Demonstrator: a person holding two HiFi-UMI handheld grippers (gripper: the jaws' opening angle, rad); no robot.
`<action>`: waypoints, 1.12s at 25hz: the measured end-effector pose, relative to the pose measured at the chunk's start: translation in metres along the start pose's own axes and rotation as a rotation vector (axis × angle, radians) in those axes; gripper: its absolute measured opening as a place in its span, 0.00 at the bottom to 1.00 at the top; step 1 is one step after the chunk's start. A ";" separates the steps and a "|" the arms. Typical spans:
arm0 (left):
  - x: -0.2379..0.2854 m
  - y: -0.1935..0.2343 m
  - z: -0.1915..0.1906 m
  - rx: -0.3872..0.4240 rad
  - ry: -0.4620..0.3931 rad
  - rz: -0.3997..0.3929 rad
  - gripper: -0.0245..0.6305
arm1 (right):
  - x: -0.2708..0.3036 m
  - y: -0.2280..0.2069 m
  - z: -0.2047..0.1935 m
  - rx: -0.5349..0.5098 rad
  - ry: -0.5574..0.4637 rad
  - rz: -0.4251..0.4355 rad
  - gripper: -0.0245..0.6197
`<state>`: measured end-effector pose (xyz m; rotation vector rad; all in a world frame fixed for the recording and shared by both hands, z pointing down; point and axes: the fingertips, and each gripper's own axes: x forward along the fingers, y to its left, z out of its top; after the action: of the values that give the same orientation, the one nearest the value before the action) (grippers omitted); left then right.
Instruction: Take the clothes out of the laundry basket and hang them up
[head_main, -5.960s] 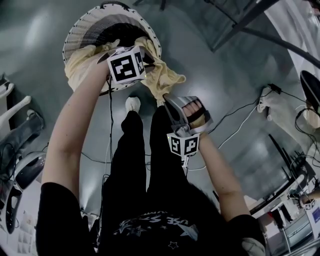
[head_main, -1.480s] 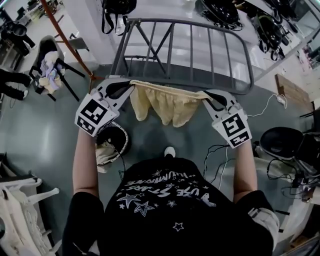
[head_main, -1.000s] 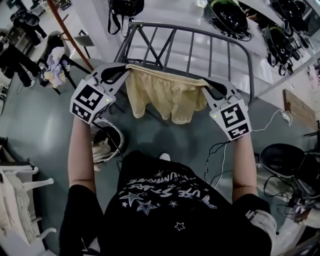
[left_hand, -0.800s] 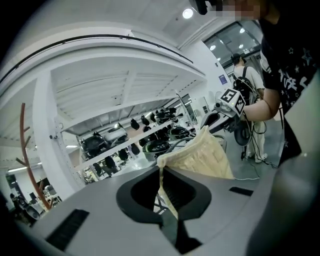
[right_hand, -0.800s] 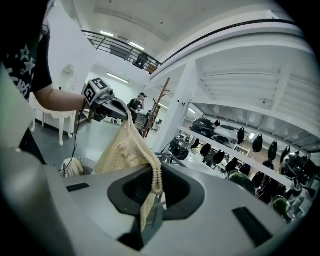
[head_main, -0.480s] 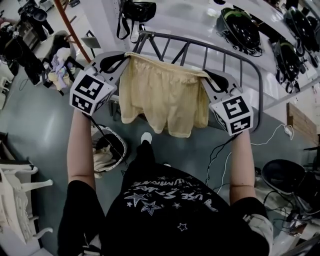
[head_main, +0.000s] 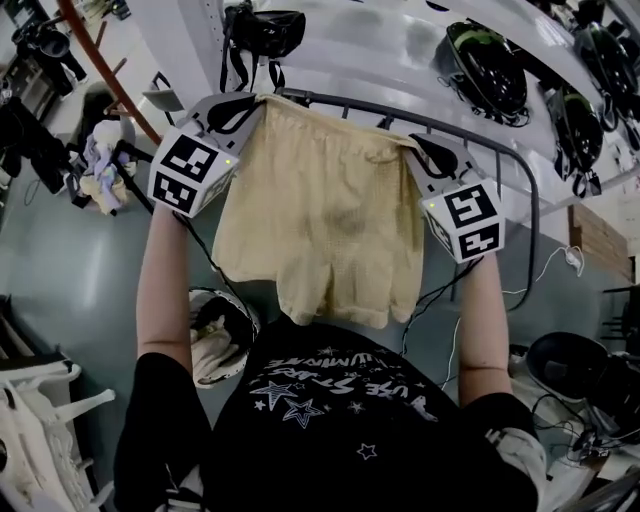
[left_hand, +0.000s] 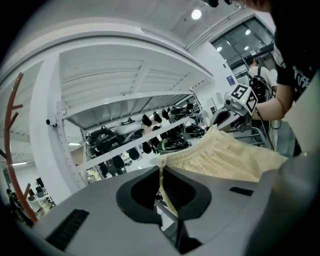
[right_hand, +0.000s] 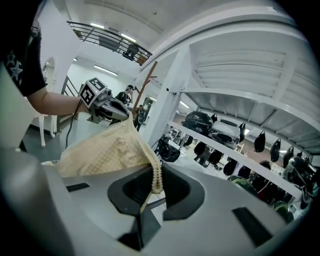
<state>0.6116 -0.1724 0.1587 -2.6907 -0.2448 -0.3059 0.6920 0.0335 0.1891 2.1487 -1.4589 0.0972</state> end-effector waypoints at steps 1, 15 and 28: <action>0.008 0.007 -0.003 -0.002 0.002 -0.010 0.09 | 0.009 -0.005 -0.001 0.000 0.016 -0.008 0.12; 0.100 0.072 -0.055 -0.077 0.034 -0.085 0.09 | 0.117 -0.053 -0.028 0.081 0.151 -0.059 0.12; 0.180 0.070 -0.129 -0.151 0.180 -0.150 0.09 | 0.183 -0.074 -0.096 0.132 0.328 -0.059 0.13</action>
<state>0.7767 -0.2681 0.2907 -2.7747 -0.3835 -0.6314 0.8546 -0.0560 0.3060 2.1524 -1.2283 0.5117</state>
